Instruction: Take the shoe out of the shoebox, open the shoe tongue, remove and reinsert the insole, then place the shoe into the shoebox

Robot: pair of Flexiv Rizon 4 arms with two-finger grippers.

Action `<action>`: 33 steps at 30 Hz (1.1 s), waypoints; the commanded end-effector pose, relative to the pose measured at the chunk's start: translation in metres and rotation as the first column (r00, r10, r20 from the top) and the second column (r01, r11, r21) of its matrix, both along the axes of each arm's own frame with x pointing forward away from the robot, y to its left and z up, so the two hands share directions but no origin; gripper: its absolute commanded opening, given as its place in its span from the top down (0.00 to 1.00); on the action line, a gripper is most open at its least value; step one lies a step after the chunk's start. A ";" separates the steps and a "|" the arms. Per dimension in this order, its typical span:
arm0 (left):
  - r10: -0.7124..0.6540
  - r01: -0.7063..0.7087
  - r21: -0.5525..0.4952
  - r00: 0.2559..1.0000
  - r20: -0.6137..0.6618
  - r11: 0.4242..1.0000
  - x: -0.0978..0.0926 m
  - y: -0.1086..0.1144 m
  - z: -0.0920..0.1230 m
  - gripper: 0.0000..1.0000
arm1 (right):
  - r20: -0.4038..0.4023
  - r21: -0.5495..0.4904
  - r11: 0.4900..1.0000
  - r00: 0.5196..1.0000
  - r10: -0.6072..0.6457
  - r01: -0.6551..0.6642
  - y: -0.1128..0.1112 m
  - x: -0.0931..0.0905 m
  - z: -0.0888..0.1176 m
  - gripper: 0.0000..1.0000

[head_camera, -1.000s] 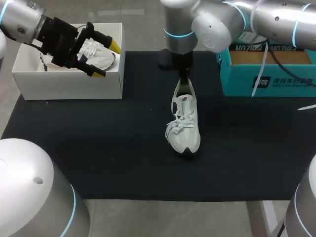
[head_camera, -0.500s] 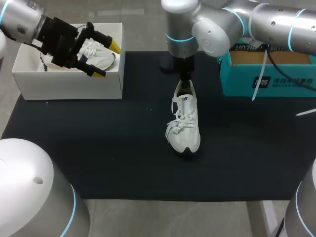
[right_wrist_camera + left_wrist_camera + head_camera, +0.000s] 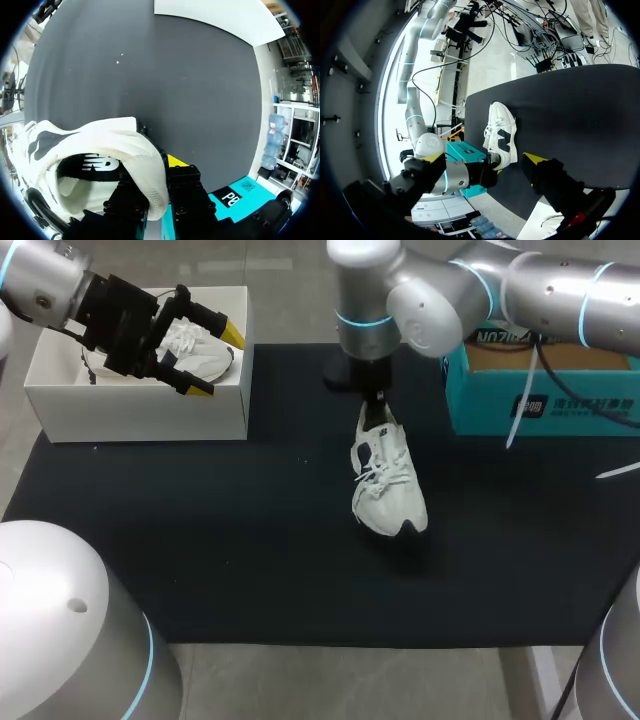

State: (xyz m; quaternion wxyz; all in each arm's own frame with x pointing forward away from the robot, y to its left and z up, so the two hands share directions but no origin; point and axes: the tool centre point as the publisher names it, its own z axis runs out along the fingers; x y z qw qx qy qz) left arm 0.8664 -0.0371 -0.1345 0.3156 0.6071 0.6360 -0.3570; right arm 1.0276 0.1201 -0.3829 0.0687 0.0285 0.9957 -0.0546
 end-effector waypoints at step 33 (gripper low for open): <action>0.000 0.000 0.004 1.000 0.000 1.000 0.000 0.000 0.000 0.00 | 0.190 -0.057 0.980 0.962 0.198 -0.190 0.007 -0.020 0.278 1.00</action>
